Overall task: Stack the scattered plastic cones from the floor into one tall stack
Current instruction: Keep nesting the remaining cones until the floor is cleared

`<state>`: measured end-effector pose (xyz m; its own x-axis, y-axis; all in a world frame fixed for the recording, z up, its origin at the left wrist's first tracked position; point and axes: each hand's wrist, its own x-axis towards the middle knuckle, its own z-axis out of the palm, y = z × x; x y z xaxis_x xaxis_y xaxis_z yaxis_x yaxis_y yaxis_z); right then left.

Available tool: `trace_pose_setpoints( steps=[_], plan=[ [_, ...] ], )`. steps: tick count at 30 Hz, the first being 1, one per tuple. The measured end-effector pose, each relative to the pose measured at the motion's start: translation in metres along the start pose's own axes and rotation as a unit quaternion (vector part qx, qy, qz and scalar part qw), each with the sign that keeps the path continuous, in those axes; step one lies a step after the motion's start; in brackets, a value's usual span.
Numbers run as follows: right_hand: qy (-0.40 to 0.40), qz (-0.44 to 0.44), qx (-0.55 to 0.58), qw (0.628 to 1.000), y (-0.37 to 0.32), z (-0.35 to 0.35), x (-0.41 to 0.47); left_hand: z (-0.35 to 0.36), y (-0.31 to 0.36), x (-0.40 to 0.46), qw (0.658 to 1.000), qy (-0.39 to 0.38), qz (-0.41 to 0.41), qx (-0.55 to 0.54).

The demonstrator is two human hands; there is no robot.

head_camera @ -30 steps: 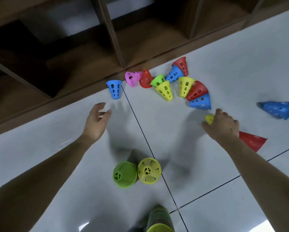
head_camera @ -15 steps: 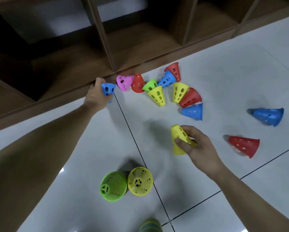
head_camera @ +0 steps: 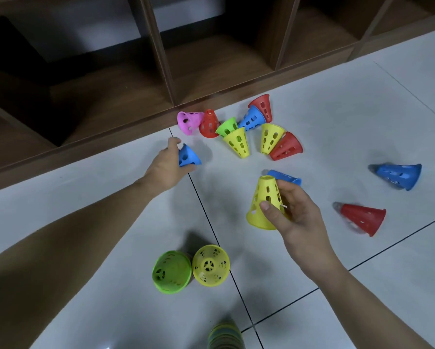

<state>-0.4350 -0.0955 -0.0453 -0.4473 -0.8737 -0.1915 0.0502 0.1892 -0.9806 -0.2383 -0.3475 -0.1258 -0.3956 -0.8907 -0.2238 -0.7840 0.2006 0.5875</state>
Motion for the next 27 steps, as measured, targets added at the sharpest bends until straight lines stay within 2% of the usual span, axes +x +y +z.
trace_pose_setpoints(
  steps=[7,10,13,17,22,24,27],
  plan=[
    [-0.067,-0.033,0.011,0.997,0.002,0.029,-0.030,-0.063,0.004,-0.128,0.988,0.019,-0.028,-0.150],
    [-0.119,-0.051,-0.029,0.991,0.007,0.043,-0.043,-0.089,0.010,-0.189,0.982,0.018,-0.015,-0.190],
    [-0.168,-0.067,-0.114,0.977,0.016,0.050,-0.053,-0.103,0.021,-0.234,0.981,-0.023,-0.009,-0.194],
    [-0.232,-0.081,-0.240,0.939,0.031,0.051,-0.061,-0.089,0.028,-0.255,0.993,-0.044,0.043,-0.102],
    [-0.259,-0.088,-0.255,0.927,0.043,0.042,-0.059,-0.051,0.020,-0.249,0.991,-0.049,0.066,0.104],
    [-0.218,-0.099,-0.249,0.939,0.042,0.033,-0.054,-0.041,0.017,-0.246,0.984,-0.082,0.064,0.143],
    [-0.106,-0.133,-0.246,0.954,0.039,0.004,-0.036,-0.040,0.019,-0.239,0.976,-0.120,0.074,0.164]
  ],
)
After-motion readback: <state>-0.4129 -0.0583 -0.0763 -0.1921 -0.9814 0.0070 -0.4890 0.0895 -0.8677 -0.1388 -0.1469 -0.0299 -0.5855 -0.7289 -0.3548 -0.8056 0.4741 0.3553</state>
